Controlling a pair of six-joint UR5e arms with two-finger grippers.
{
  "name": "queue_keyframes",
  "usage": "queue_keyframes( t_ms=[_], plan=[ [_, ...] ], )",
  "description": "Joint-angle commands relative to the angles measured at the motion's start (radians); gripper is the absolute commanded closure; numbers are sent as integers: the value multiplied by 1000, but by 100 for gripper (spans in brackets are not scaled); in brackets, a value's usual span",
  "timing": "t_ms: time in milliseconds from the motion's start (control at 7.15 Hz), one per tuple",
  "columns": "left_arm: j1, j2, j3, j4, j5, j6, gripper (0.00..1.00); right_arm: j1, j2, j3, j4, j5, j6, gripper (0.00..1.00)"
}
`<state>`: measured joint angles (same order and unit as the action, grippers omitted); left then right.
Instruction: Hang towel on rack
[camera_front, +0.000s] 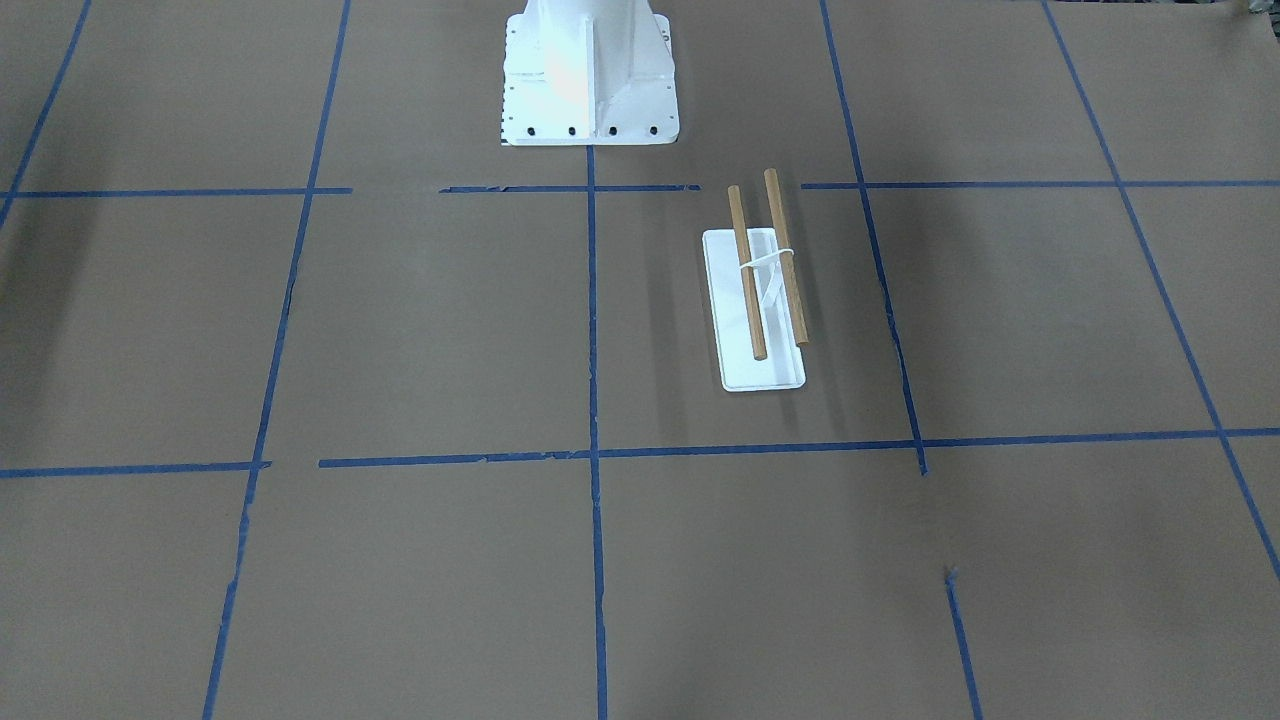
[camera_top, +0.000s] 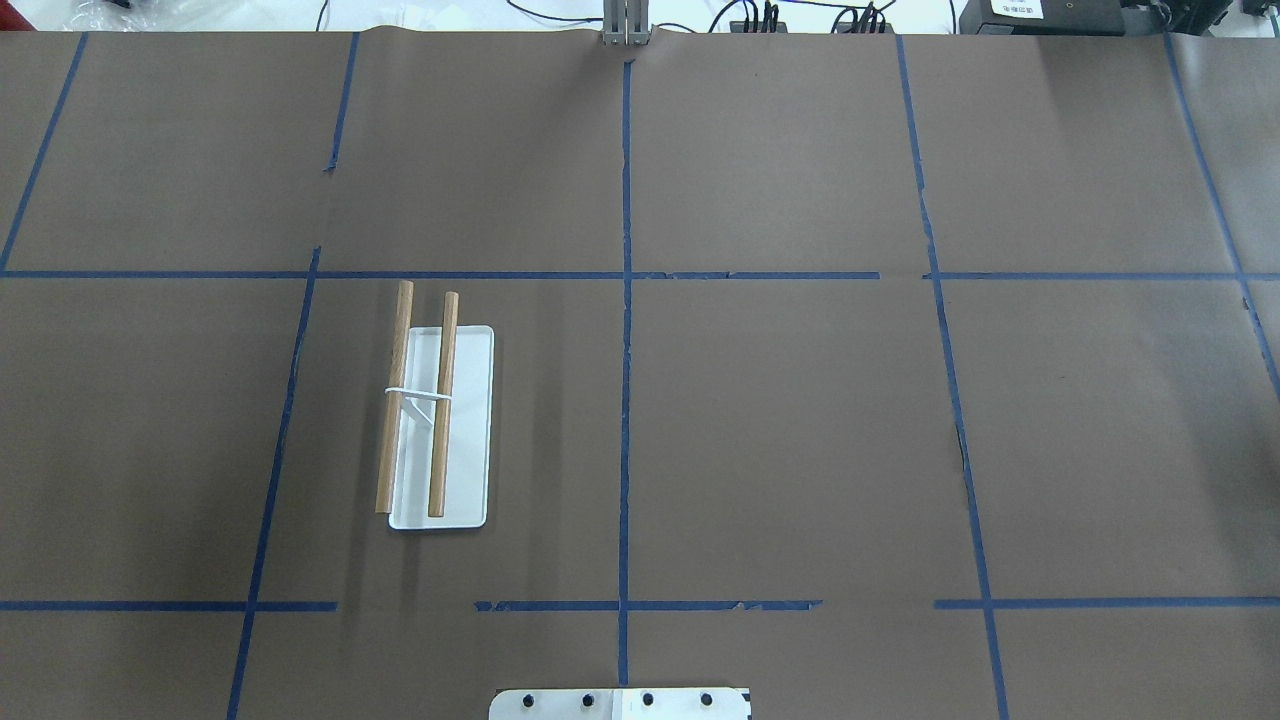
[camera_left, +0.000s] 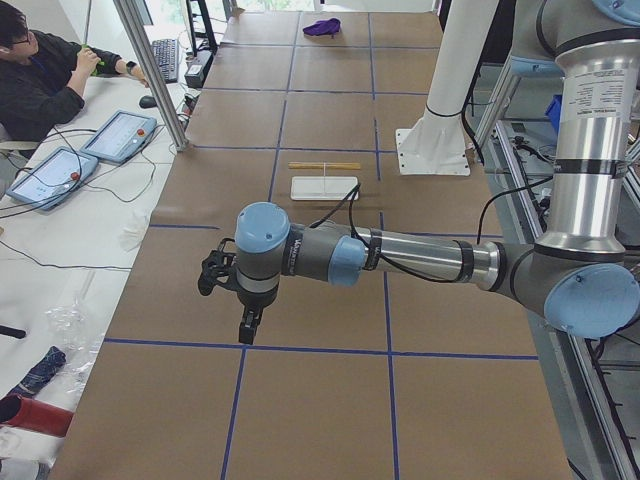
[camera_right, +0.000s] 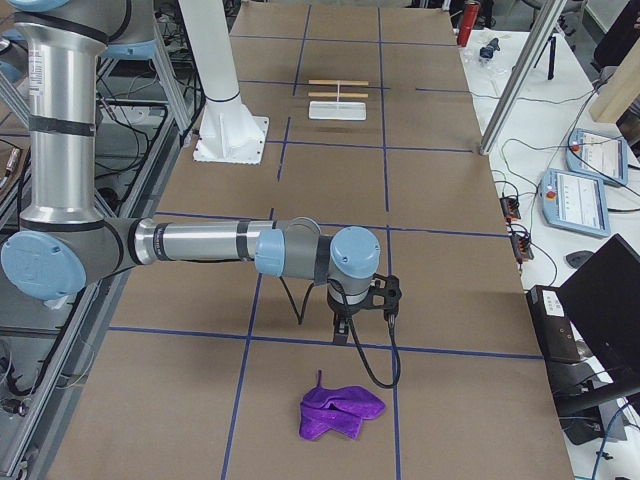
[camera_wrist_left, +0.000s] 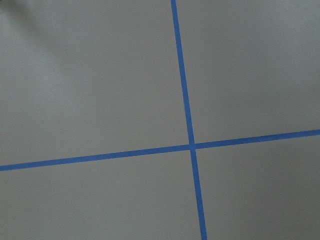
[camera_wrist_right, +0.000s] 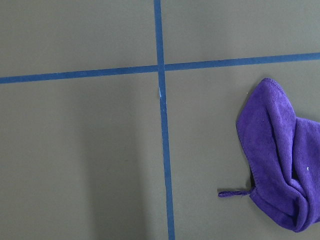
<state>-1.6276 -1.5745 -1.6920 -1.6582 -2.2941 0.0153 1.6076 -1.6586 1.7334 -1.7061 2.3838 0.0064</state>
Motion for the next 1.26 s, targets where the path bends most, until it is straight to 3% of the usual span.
queue_keyframes(
  t_ms=[0, 420, 699, 839, 979, 1119],
  plan=[
    [0, -1, 0, -2, -1, -2, 0, 0, -13, -3, 49, -2, 1, 0],
    [6, -1, -8, -3, -2, -5, 0, 1, 28, 11, 54, 12, 17, 0],
    [9, -1, -9, -3, -2, -5, 0, -8, 11, -63, 94, 18, 9, 0],
    [9, -1, -9, -5, -2, -5, 0, -8, -4, -154, 246, 5, 3, 0],
    [9, -1, -11, -5, -8, -5, 0, -8, -4, -304, 461, -23, 7, 0],
    [9, -1, -11, -2, -25, -5, 0, -11, 6, -404, 582, -29, 9, 0]
  ],
)
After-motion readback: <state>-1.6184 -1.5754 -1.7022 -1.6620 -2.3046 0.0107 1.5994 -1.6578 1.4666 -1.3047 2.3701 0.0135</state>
